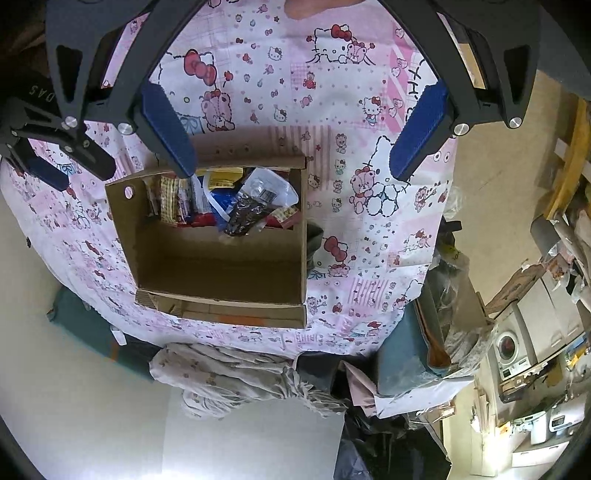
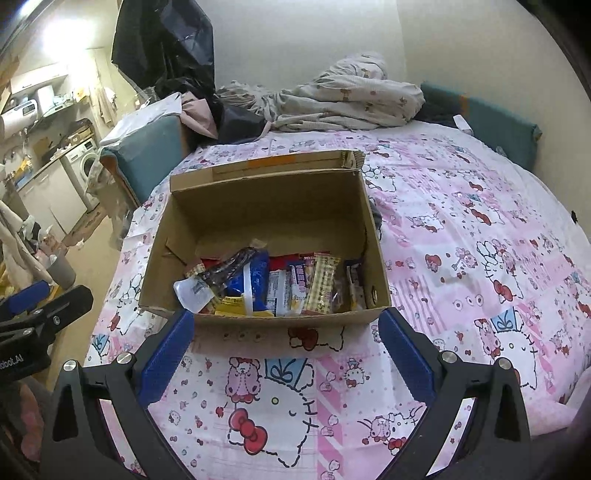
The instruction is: Organize snacks
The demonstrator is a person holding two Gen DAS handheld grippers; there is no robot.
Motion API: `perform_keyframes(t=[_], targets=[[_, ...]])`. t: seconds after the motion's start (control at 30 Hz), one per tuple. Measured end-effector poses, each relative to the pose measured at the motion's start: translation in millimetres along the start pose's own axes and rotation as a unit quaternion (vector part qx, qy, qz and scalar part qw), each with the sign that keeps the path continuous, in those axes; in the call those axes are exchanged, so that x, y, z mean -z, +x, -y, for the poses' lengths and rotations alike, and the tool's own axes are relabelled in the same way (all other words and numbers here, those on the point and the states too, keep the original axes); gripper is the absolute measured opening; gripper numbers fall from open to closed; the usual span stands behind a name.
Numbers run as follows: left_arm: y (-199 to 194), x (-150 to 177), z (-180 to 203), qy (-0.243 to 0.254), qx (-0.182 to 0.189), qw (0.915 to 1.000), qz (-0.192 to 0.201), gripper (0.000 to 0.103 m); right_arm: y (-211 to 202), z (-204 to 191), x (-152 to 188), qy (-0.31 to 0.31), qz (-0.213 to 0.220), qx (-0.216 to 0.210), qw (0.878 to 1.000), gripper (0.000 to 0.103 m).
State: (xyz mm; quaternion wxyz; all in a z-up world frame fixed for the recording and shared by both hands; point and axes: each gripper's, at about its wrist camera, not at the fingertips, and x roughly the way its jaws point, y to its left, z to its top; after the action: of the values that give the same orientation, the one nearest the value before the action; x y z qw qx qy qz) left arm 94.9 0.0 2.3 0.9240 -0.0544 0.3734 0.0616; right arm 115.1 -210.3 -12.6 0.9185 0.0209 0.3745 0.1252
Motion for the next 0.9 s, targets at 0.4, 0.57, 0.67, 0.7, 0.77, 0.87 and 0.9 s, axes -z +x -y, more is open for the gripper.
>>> perform_keyframes(t=[0.4, 0.57, 0.67, 0.7, 0.77, 0.87, 0.9], targets=[[3.4, 3.2, -3.7, 0.000, -0.004, 1.0000, -0.006, 0.103, 0.2, 5.6, -1.9, 0.010, 0.003, 0.006, 1.000, 0.102], [3.8, 3.8, -5.0, 0.000, -0.006, 1.0000, -0.005, 0.103, 0.5, 7.0, -1.9, 0.013, 0.003, 0.007, 1.000, 0.102], [4.0, 4.4, -5.9, -0.002, -0.006, 1.0000, -0.006, 0.103, 0.7, 7.4, -1.9, 0.011, 0.005, 0.009, 1.000, 0.102], [4.2, 4.6, -6.3, -0.003, -0.006, 1.0000, -0.007, 0.103, 0.2, 7.8, -2.4, 0.012, 0.006, 0.009, 1.000, 0.102], [4.2, 4.4, -6.3, -0.002, -0.005, 1.0000, -0.007, 0.103, -0.1, 8.2, -2.3, 0.012, 0.006, 0.009, 1.000, 0.102], [4.5, 4.8, -6.2, -0.002, -0.007, 0.9999, -0.008, 0.103, -0.2, 8.2, -2.6, 0.012, 0.007, 0.009, 1.000, 0.102], [4.6, 5.2, -6.8, -0.002, -0.007, 0.9999, -0.009, 0.103, -0.2, 8.0, -2.6, 0.010, 0.009, 0.011, 1.000, 0.102]])
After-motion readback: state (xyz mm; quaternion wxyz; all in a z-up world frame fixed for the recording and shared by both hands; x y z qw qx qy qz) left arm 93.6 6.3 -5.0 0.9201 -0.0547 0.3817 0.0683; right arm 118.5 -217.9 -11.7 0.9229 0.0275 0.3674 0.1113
